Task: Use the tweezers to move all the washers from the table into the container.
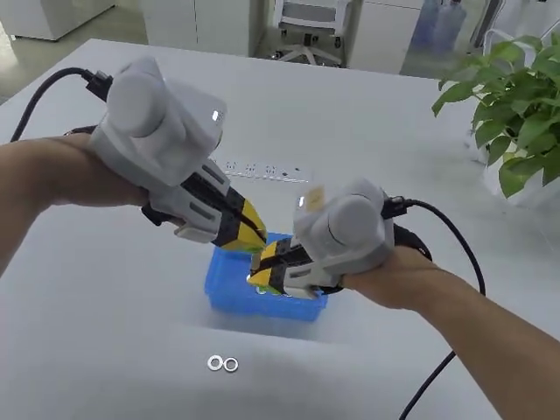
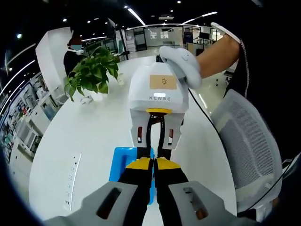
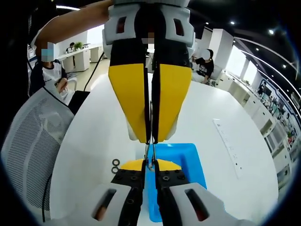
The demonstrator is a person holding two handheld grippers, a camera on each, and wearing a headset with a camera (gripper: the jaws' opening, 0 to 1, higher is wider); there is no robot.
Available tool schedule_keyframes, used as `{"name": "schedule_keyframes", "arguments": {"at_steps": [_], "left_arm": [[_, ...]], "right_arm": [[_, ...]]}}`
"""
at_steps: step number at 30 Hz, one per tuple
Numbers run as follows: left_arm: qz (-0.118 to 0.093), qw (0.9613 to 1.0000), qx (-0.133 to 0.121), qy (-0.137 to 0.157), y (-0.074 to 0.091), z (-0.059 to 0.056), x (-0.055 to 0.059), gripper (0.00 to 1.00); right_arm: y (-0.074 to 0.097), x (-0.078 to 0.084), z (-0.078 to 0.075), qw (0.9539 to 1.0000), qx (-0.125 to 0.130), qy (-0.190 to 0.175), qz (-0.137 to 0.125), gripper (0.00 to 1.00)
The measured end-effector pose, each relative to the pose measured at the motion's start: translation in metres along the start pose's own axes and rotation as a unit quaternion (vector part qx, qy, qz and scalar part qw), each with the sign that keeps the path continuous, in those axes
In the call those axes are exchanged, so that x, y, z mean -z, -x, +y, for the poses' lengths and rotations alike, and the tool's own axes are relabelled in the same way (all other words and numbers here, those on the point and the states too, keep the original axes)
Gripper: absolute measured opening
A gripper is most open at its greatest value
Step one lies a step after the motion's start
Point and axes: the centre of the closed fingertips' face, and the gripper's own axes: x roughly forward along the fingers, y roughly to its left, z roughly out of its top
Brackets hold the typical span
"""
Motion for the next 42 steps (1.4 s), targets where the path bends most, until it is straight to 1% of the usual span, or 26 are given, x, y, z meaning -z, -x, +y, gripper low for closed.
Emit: {"name": "schedule_keyframes", "arguments": {"at_steps": [3,7,16,23,29,42], "left_arm": [[0.000,1.0000,-0.001,-0.002,-0.003,0.006,0.002,0.05],[0.001,1.0000,-0.001,-0.005,-0.007,0.011,0.005,0.05],[0.006,1.0000,-0.004,-0.005,-0.018,0.026,0.018,0.05],[0.010,0.9999,-0.002,-0.001,-0.026,0.032,0.031,0.05],[0.013,0.9999,0.000,0.007,-0.034,0.036,0.045,0.05],[0.017,0.9995,0.000,0.026,-0.046,0.042,0.065,0.05]], "right_arm": [[-0.001,0.003,-0.006,1.0000,0.003,-0.001,0.000,0.09],[-0.005,0.007,-0.012,1.0000,0.002,-0.005,0.000,0.09],[-0.017,0.021,-0.025,0.9999,0.002,-0.014,0.003,0.09],[-0.028,0.030,-0.029,0.9998,-0.007,-0.018,0.007,0.09],[-0.040,0.040,-0.030,0.9995,-0.018,-0.021,0.012,0.10],[-0.059,0.055,-0.032,0.9986,-0.038,-0.030,0.023,0.10]]}}
